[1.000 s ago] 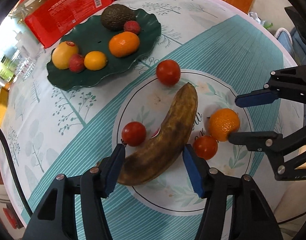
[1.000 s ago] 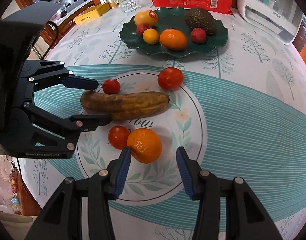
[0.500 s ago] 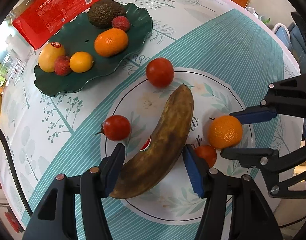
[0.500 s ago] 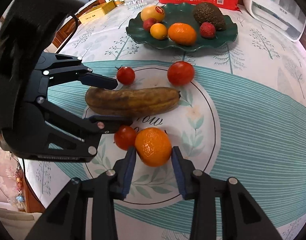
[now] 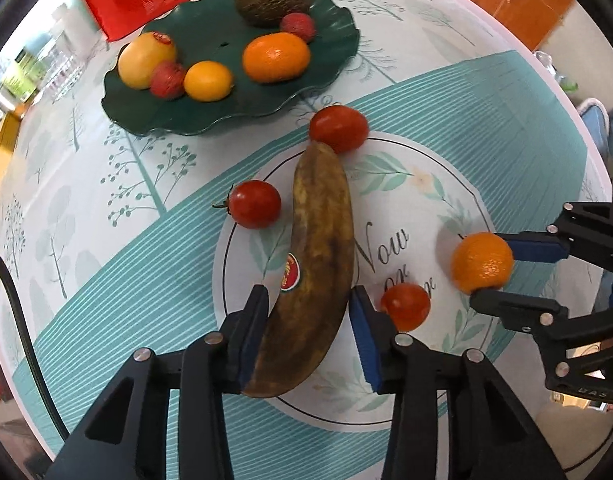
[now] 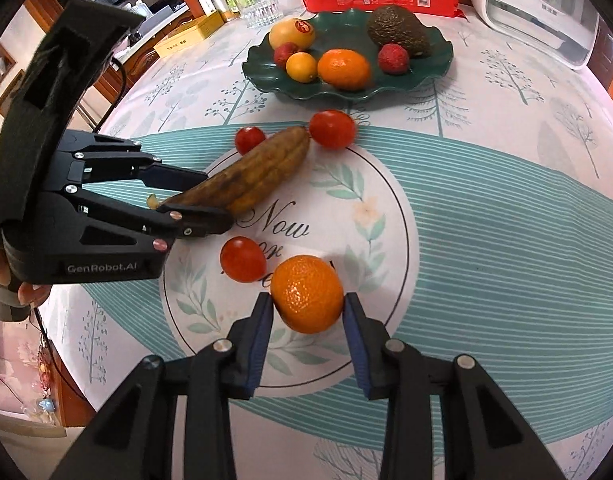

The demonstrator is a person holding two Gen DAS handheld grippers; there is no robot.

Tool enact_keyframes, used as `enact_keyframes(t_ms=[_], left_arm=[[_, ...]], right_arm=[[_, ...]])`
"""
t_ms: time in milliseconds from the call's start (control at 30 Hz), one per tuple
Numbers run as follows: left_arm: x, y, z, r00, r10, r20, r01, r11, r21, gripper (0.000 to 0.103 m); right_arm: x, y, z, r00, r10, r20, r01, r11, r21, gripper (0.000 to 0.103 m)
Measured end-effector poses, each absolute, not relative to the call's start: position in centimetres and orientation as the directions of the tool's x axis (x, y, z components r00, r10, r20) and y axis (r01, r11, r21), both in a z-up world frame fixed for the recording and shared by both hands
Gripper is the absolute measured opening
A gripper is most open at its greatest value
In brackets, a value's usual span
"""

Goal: Organize fruits
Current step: 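Grasp the banana with the left tool while the right tool grasps an orange, then carry the banana and orange to the green plate and open both tools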

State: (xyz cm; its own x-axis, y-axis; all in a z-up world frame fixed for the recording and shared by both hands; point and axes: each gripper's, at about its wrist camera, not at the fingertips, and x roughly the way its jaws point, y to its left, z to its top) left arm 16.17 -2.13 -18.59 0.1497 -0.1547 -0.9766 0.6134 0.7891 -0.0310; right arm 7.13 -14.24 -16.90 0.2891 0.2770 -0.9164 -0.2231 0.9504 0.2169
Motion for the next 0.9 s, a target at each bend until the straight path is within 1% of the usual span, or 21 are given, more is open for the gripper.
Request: enact_keyframes(t_ms=[233, 400, 500, 533, 600, 733, 900], left_arm=[[16.6, -2.7, -19.7, 0.179, -0.112, -0.978, 0.587, 0.809, 0.015, 0.044], [16.7, -3.0, -19.8, 0.197, -0.125, -0.972, 0.55, 0.835, 0.004, 0.045], [16.1, -3.5, -19.8, 0.212, -0.117, -0.97, 0.529, 0.849, 0.013, 0.041], [15.8, -3.4, -19.7, 0.211, -0.119, -0.97, 0.519, 0.855, 0.008, 0.038], [15.4, -2.9, -19.4, 0.195, -0.147, -0.97, 0.495, 0.869, -0.033, 0.034], [13.8, -1.7, -18.7, 0.208, -0.177, -0.962, 0.462, 0.885, -0.062, 0.034], [12.1, 0.0, -16.0, 0.243, -0.217, -0.945, 0.419, 0.902, -0.099, 0.033]], right_arm=[[6.9, -14.2, -17.0, 0.289, 0.281, -0.915, -0.227, 0.949, 0.22, 0.036], [6.7, -14.3, -16.8, 0.292, 0.285, -0.913, -0.237, 0.946, 0.219, 0.036], [6.6, -14.5, -16.4, 0.298, 0.29, -0.91, -0.242, 0.945, 0.222, 0.036], [6.6, -14.6, -16.2, 0.301, 0.292, -0.908, -0.245, 0.944, 0.222, 0.036], [6.5, -14.7, -15.7, 0.309, 0.298, -0.903, -0.254, 0.941, 0.223, 0.035], [6.5, -15.1, -14.6, 0.324, 0.302, -0.897, -0.264, 0.939, 0.221, 0.035], [7.0, -15.8, -12.8, 0.343, 0.309, -0.887, -0.281, 0.935, 0.217, 0.035]])
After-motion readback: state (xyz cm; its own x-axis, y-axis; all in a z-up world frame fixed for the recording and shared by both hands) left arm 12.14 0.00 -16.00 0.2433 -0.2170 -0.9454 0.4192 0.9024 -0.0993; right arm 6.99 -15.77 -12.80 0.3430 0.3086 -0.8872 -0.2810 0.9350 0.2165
